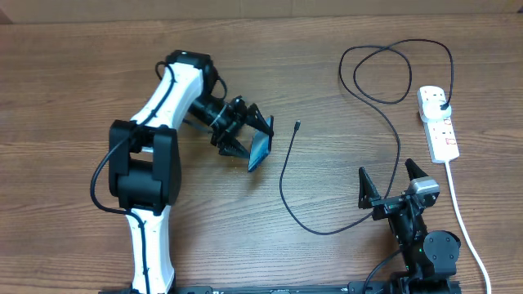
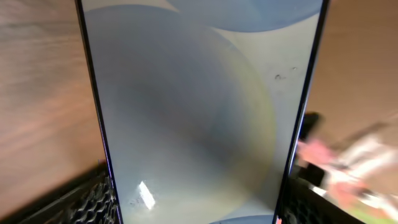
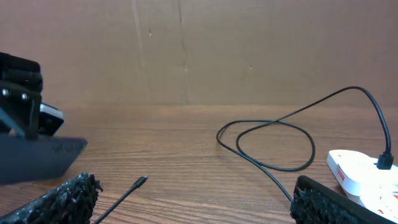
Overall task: Plug charger to phone and switch on socket
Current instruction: 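Lift the smartphone with the left gripper and tilt it upright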
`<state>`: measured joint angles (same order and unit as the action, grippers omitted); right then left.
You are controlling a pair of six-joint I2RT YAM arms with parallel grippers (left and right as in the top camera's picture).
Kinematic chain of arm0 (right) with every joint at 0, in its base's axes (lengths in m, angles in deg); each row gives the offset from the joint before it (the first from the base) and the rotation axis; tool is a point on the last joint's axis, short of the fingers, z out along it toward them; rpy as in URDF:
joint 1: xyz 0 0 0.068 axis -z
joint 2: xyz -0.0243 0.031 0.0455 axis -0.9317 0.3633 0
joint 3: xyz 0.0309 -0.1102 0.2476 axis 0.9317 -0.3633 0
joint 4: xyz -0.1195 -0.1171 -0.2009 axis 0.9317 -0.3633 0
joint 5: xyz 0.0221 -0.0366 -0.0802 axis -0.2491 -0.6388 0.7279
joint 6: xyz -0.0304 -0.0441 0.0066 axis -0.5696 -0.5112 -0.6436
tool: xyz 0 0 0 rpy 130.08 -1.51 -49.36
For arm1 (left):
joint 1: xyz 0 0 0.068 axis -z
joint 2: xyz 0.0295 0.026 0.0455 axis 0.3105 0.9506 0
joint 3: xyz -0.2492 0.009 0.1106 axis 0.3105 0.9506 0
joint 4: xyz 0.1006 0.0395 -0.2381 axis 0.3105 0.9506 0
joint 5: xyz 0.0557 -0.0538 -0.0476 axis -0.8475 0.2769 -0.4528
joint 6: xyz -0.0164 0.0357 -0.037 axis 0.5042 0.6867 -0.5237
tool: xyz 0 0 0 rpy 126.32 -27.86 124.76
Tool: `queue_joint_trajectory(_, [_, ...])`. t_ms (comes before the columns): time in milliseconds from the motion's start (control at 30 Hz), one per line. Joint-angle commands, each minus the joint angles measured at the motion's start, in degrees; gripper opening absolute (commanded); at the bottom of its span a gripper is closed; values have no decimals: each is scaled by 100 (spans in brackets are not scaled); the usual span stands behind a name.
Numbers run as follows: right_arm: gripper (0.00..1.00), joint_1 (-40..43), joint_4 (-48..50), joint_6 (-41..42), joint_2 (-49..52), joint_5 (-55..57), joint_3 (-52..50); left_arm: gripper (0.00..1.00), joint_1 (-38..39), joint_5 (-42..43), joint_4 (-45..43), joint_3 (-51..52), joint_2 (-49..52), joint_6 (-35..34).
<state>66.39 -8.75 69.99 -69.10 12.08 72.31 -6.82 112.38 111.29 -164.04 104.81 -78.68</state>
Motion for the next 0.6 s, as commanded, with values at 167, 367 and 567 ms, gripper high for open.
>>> queue_joint_trajectory(167, [100,-26,31,-7,-46,57,-61,80,-389,1963,446,-157,37,111])
queue_joint_trajectory(367, [100,-26,31,-4,-46,57,-61,79,-546,2667,699,-157,37,166])
queue_joint_trajectory(567, [100,-26,240,1327,-46,-3556,-61,79,-680,2793,699,-157,37,179])
